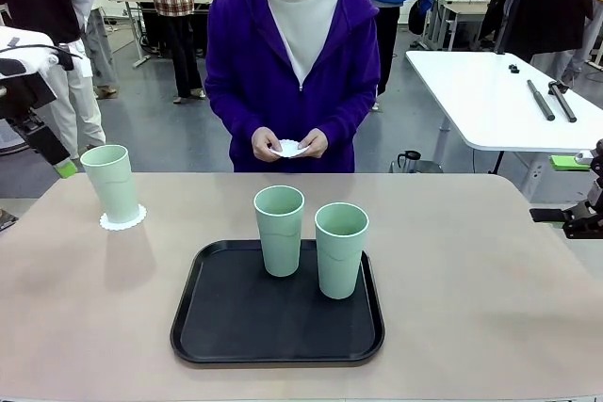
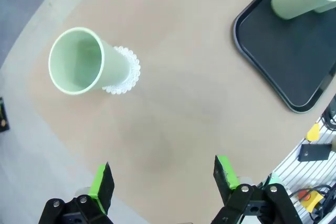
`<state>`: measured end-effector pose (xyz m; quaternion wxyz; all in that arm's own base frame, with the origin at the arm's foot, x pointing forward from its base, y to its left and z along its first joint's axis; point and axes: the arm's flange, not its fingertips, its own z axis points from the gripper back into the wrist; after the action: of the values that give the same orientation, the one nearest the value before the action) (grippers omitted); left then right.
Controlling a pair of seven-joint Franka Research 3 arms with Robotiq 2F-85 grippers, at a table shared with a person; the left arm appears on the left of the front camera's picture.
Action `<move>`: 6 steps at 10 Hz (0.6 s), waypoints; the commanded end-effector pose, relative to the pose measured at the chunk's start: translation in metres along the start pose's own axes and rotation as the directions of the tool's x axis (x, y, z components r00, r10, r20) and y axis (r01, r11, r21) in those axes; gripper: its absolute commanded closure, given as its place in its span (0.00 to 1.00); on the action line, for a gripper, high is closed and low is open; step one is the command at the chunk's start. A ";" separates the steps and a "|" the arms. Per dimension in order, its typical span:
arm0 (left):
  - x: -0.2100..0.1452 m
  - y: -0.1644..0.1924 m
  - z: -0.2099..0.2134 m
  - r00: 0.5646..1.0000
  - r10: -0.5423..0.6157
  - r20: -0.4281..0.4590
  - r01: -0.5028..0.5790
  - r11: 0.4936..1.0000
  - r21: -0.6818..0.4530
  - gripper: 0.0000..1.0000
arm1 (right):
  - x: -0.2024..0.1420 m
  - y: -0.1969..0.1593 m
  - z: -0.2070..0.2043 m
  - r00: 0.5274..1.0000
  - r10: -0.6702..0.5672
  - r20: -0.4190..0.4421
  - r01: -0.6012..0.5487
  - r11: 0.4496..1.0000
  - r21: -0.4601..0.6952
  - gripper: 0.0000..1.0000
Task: Place coasters on the table and set cups on them.
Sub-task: Pick up one Reusable plastic cup and place it on a coaster set by the human, then take one Reusable plastic cup from the Flat Tray and place it on a coaster set by the human.
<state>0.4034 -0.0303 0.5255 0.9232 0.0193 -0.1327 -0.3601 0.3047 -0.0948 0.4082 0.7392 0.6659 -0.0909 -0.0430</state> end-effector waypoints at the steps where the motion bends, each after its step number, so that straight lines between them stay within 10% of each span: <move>1: 0.003 0.008 -0.004 0.998 0.024 -0.066 -0.024 1.000 -0.003 0.00 | 0.001 -0.001 0.000 1.000 0.013 0.001 -0.013 1.000 0.010 0.00; 6: 0.000 0.001 -0.004 0.999 0.009 -0.035 -0.008 1.000 0.009 0.00 | 0.001 -0.001 0.000 1.000 0.013 0.001 -0.013 1.000 0.010 0.00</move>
<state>0.4072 -0.0296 0.5203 0.9257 0.0199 -0.1154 -0.3597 0.3047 -0.0948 0.4083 0.7392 0.6659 -0.0909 -0.0430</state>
